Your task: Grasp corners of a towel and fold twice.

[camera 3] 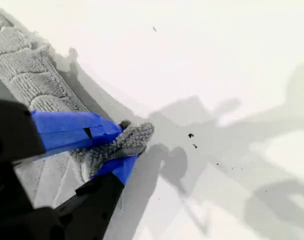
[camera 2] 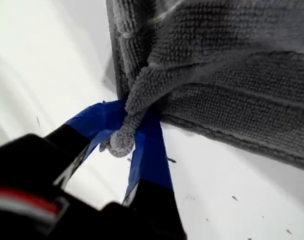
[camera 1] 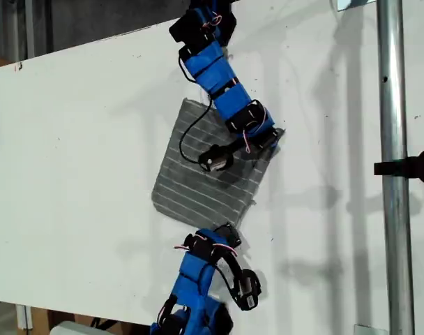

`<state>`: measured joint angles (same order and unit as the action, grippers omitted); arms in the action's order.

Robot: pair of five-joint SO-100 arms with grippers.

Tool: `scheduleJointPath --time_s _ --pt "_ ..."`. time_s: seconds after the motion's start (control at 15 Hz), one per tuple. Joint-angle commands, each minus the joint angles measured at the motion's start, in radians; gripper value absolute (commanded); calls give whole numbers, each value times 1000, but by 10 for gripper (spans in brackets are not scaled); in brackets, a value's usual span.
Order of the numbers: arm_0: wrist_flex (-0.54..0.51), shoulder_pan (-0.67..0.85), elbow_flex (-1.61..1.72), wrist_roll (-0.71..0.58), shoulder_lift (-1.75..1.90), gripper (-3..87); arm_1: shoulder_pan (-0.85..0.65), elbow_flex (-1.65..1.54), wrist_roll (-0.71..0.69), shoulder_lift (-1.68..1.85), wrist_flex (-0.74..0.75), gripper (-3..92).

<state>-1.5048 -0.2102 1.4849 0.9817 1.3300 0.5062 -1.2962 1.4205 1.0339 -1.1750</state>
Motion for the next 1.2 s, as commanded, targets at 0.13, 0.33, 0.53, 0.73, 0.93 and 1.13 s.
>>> scheduleJointPath --time_s 0.13,0.33,0.53,0.73,0.93,1.13 --pt "-58 -150 -71 127 110 -29 92 258 -41 91 12 -2" --pt "17 -31 74 72 219 -29 25 229 15 236 -284 -2" --pt "74 210 114 -140 301 -29 -81 52 89 402 -534 -2" --pt "213 472 141 -345 256 -29 -229 -92 275 469 -819 -2" --pt "256 655 8 -477 158 -29 -399 -331 275 603 -746 -2" --pt "245 741 -146 -518 84 -29 -609 -546 109 856 -546 -2"
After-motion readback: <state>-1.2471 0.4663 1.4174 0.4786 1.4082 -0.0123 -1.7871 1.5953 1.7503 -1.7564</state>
